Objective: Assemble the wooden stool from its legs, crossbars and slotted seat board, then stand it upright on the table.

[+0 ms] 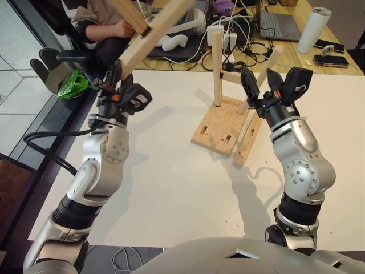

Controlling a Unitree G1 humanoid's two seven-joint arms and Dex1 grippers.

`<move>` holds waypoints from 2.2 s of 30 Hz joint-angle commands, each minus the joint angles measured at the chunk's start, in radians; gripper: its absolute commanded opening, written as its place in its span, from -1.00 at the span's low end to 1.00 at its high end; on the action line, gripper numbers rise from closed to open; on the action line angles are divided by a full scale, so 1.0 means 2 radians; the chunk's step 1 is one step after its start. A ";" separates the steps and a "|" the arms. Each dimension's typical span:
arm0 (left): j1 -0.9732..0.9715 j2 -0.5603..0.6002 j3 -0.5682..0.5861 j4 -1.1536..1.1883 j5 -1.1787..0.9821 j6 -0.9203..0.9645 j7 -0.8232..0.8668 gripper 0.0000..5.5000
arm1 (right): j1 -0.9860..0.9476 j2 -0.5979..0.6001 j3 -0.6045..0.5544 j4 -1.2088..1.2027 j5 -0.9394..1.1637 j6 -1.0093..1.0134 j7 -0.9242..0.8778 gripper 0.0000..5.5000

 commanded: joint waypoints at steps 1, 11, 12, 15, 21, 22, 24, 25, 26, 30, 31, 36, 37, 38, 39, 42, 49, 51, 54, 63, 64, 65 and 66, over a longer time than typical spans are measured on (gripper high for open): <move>-0.019 -0.002 -0.013 0.032 0.061 -0.057 0.013 -0.63 | -0.041 0.071 -0.048 0.007 0.143 0.029 -0.044 0.47; -0.025 -0.067 0.007 0.020 0.103 -0.096 0.020 -0.63 | -0.056 0.082 -0.064 0.069 0.421 -0.111 -0.195 0.47; -0.024 -0.072 0.008 0.015 0.108 -0.101 0.019 -0.63 | -0.058 0.077 -0.063 0.078 0.430 -0.124 -0.201 0.47; -0.020 -0.084 0.009 0.002 0.125 -0.113 0.016 -0.63 | -0.063 0.061 -0.057 0.102 0.448 -0.158 -0.215 0.47; -0.013 -0.109 0.008 -0.004 0.142 -0.132 0.001 -0.63 | -0.077 0.036 -0.027 0.104 0.470 -0.175 -0.189 0.47; -0.013 -0.112 0.009 -0.002 0.142 -0.134 -0.001 -0.63 | -0.076 0.033 -0.020 0.096 0.474 -0.172 -0.179 0.47; -0.014 -0.117 0.012 0.001 0.142 -0.135 -0.005 -0.63 | -0.073 0.025 -0.006 0.080 0.480 -0.168 -0.160 0.47; -0.015 -0.120 0.014 0.002 0.143 -0.136 -0.006 -0.63 | -0.072 0.022 -0.001 0.074 0.480 -0.168 -0.153 0.47; -0.014 -0.124 0.017 0.004 0.141 -0.135 -0.009 -0.63 | -0.071 0.020 0.002 0.069 0.479 -0.168 -0.147 0.47; -0.014 -0.132 0.025 0.007 0.143 -0.137 -0.015 -0.63 | -0.070 0.012 0.011 0.059 0.472 -0.173 -0.133 0.47; -0.014 -0.133 0.026 0.007 0.144 -0.139 -0.017 -0.63 | -0.071 0.010 0.012 0.061 0.468 -0.174 -0.134 0.47; -0.009 -0.139 0.026 0.000 0.150 -0.150 -0.021 -0.63 | -0.078 -0.001 0.005 0.088 0.447 -0.177 -0.138 0.47; -0.007 -0.140 0.024 -0.002 0.152 -0.152 -0.022 -0.63 | -0.082 -0.003 0.002 0.096 0.444 -0.178 -0.138 0.47; -0.006 -0.141 0.023 -0.004 0.153 -0.155 -0.022 -0.63 | -0.086 -0.005 0.000 0.102 0.442 -0.179 -0.137 0.47; -0.005 -0.143 0.022 -0.005 0.154 -0.157 -0.022 -0.63 | -0.090 -0.006 -0.003 0.107 0.440 -0.180 -0.137 0.47; -0.006 -0.146 0.024 -0.003 0.157 -0.163 -0.024 -0.63 | -0.101 -0.002 -0.011 0.119 0.439 -0.186 -0.140 0.31; -0.011 -0.146 0.033 0.007 0.162 -0.171 -0.022 -0.63 | -0.100 0.016 -0.017 0.118 0.426 -0.205 -0.155 -0.07; -0.011 -0.145 0.036 0.008 0.166 -0.173 -0.020 -0.63 | -0.099 0.019 -0.018 0.117 0.426 -0.211 -0.157 -0.21; -0.014 -0.140 0.044 0.012 0.159 -0.183 -0.019 -0.63 | -0.102 0.022 -0.022 0.118 0.425 -0.220 -0.164 -0.37; -0.034 -0.124 0.056 0.035 0.177 -0.214 -0.006 -0.63 | -0.098 0.022 -0.023 0.127 0.402 -0.234 -0.187 -0.62; -0.034 -0.123 0.057 0.035 0.179 -0.217 -0.004 -0.63 | -0.098 0.022 -0.023 0.128 0.403 -0.234 -0.188 -0.62; -0.034 -0.122 0.057 0.036 0.179 -0.220 -0.004 -0.63 | -0.098 0.021 -0.022 0.128 0.403 -0.234 -0.189 -0.62; -0.033 -0.122 0.059 0.035 0.178 -0.224 -0.002 -0.49 | -0.098 0.021 -0.022 0.128 0.403 -0.234 -0.190 -0.62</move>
